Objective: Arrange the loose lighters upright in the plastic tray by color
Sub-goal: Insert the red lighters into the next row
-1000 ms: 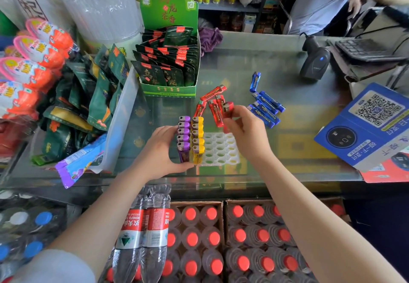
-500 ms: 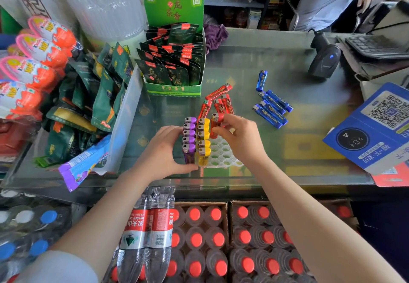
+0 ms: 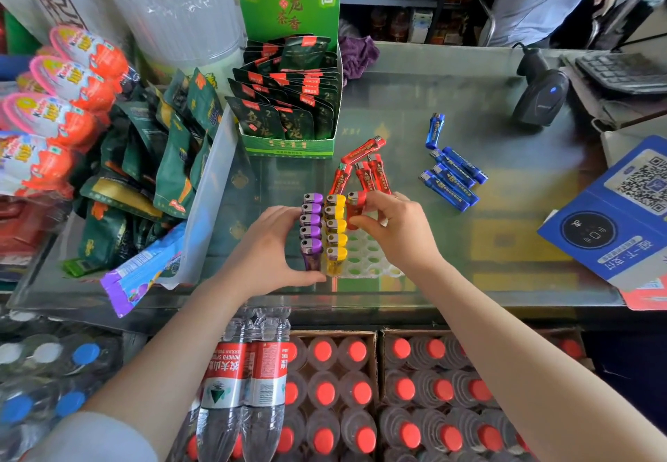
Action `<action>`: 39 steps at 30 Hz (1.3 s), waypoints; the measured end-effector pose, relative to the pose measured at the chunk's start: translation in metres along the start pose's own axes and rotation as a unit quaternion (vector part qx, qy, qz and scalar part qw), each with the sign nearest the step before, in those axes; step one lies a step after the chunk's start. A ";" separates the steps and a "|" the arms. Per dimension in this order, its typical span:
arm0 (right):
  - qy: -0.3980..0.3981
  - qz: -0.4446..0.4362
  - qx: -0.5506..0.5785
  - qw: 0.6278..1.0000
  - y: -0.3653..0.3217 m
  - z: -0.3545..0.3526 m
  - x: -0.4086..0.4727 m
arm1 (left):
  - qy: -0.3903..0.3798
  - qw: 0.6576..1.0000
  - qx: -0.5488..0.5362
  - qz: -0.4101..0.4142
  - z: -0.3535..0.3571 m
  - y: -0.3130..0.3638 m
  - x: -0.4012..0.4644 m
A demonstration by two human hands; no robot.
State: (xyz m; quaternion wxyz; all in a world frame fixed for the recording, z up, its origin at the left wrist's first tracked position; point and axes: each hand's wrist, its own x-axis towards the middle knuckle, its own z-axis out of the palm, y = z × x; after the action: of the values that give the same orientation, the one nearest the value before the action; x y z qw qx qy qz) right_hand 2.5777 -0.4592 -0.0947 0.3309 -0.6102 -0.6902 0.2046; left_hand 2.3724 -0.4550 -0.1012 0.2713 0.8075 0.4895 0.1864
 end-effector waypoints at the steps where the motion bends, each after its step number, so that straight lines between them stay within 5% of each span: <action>1: -0.009 -0.003 -0.010 1.000 -0.001 -0.001 0.000 | -0.002 1.000 -0.006 -0.003 0.000 0.000 0.000; 5: -0.070 -0.035 -0.025 0.997 0.003 -0.011 -0.003 | 0.006 0.999 -0.040 -0.025 0.004 -0.002 -0.004; 9: 0.062 0.116 0.039 0.990 0.019 -0.021 0.014 | 0.004 0.998 -0.046 -0.029 0.004 -0.001 -0.003; 12: 0.053 0.185 -0.005 0.981 0.029 -0.013 0.032 | -0.007 0.999 -0.031 -0.026 0.003 0.001 0.001; 28: -0.029 0.227 -0.161 0.960 0.020 -0.015 0.052 | -0.030 0.999 -0.028 -0.017 0.001 -0.001 0.001; 34: 0.043 0.155 0.120 0.980 -0.001 -0.030 0.018 | -0.014 1.000 -0.020 -0.010 0.002 -0.002 0.000; 39: 0.028 0.135 0.152 0.979 0.003 -0.010 -0.013 | -0.008 1.000 -0.026 -0.014 0.003 -0.003 -0.001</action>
State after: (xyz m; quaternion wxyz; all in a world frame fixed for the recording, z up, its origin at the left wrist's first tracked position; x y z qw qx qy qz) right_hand 2.5877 -0.4727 -0.0927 0.4085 -0.6456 -0.5528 0.3328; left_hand 2.3715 -0.4560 -0.1056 0.2991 0.7948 0.4932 0.1889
